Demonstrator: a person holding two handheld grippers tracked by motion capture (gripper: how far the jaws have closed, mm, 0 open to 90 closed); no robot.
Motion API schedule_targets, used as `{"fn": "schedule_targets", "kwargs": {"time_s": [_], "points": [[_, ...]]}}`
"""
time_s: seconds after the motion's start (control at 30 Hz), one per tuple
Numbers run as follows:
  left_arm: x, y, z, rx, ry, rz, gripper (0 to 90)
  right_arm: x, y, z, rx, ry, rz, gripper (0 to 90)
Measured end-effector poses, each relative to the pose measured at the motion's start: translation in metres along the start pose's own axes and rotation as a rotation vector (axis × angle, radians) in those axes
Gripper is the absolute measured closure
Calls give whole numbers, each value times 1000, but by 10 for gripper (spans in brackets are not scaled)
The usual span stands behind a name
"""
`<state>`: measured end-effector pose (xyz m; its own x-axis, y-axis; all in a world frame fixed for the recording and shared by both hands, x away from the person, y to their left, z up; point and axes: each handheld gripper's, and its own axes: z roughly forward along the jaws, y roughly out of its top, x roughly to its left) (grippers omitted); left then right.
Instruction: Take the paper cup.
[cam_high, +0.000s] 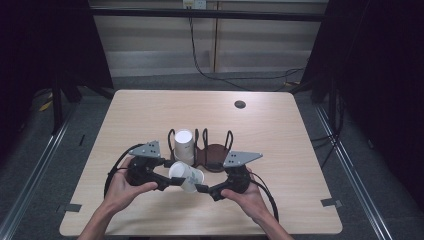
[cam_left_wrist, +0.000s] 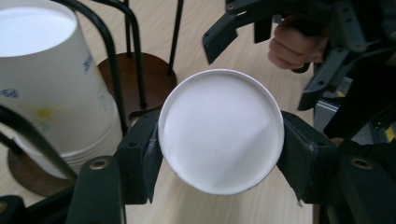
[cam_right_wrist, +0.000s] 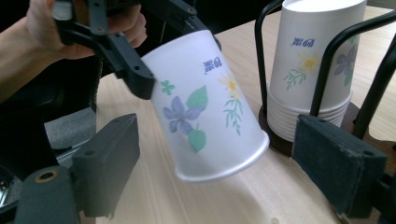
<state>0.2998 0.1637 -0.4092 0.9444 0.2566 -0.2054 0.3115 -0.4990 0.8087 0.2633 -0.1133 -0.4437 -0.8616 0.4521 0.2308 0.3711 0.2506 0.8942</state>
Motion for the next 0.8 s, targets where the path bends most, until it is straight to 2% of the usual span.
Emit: {"fn": "schedule_targets", "kwargs": {"time_s": [0.1,0.17,0.33,0.53,0.8], "points": [[-4,1,3,10,8,1,371,1,-3,3,2,1,-13,157],[-5,2,5,16,-16,-5,372,2,-5,5,6,-3,-28,189],[-8,5,2,0,-30,-2,372,4,-8,8,11,8,-54,218],[-10,8,0,-7,-28,-7,373,7,-7,10,7,7,-79,221],[-11,9,2,-7,-52,-20,374,10,-8,14,5,20,-105,210]]}}
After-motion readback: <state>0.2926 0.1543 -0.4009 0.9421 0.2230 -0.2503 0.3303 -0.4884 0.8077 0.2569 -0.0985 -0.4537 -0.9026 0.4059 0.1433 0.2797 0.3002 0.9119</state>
